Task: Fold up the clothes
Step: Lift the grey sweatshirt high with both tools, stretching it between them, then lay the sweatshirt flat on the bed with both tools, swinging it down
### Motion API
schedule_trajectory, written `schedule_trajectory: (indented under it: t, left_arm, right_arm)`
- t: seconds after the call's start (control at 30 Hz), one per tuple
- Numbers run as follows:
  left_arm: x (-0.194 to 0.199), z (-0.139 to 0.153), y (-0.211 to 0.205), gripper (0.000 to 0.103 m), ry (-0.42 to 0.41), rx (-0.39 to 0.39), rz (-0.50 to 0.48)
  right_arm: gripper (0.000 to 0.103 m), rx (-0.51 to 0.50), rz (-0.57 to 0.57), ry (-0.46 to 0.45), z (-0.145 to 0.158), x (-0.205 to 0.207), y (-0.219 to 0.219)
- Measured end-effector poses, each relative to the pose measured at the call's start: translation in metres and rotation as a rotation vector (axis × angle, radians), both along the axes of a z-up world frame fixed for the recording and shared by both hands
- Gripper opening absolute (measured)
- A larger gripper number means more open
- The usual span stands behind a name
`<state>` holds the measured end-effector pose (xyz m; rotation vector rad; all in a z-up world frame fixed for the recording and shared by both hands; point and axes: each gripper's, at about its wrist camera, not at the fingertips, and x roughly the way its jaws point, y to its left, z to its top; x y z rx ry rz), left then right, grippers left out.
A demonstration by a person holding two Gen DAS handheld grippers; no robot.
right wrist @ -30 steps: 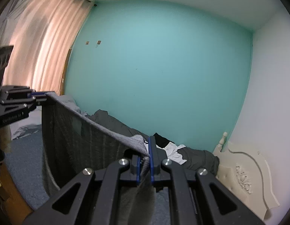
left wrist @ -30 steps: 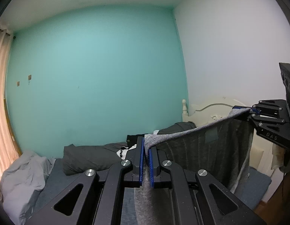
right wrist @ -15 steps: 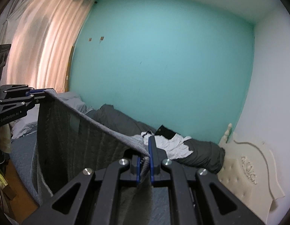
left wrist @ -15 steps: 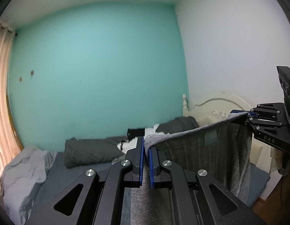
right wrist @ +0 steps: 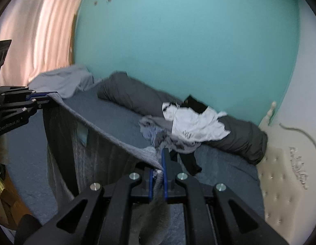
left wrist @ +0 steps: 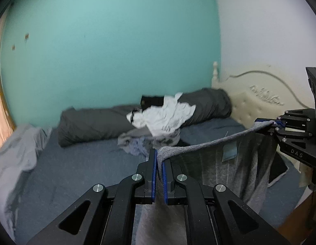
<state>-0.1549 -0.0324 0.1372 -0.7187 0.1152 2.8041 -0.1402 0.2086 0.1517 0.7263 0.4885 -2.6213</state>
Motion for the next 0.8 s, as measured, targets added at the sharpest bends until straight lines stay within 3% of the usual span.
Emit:
schedule_trajectory:
  t: [0.33, 0.8]
  left_arm:
    - [-0.158, -0.112, -0.009, 0.005, -0.156, 0.034, 0.049]
    - [-0.324, -0.205, -0.011, 0.005, -0.27, 0.058, 0.084]
  right_arm:
    - [0.007, -0.035, -0.021, -0.157, -0.12, -0.171, -0.022]
    - [0.007, -0.049, -0.079, -0.204, -0.206, -0.335, -0.033]
